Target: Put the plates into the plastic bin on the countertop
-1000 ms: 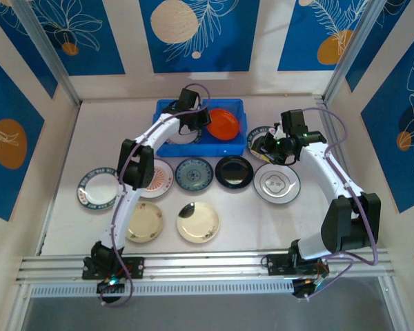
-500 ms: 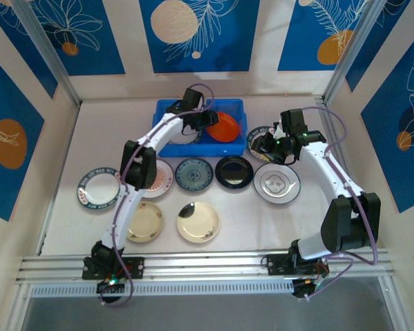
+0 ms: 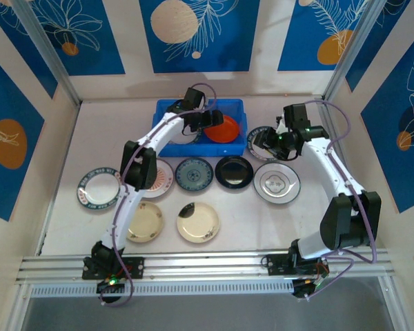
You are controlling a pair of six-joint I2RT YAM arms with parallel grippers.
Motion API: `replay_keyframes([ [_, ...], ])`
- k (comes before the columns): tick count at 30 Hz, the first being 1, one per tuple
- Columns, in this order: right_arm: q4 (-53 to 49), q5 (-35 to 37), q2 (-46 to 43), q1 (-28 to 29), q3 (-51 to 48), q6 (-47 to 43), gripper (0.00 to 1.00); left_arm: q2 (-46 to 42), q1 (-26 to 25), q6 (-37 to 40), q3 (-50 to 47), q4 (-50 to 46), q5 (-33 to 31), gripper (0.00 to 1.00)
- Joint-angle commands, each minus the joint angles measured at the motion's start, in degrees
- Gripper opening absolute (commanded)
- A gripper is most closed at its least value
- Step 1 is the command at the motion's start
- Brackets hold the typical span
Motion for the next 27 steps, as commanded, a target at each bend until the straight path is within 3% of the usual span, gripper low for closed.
replay_keyframes([
  [1,-1.2,1.2,-0.6,-2.7,2.2,-1.6,0.52,-6.1,0.0,3.4,1.7,-1.5,-2.0,1.0],
  [9,3.7,0.6,0.8,-10.5,0.3,0.9,0.52,-16.7,0.2,8.3,-0.1,-5.4,-3.5,1.0],
  [14,6.4,0.9,3.7,-15.4,-1.6,1.4,0.48,-31.7,-0.2,9.7,-17.0,1.1,1.1,1.0],
  [21,7.5,2.7,8.5,-18.5,-2.7,1.1,0.48,-44.4,-0.2,12.2,-28.5,-2.2,5.3,1.0],
  [27,7.9,1.6,14.8,-19.2,-0.7,1.3,0.47,-54.0,-0.2,7.2,-45.7,8.6,9.9,1.0],
])
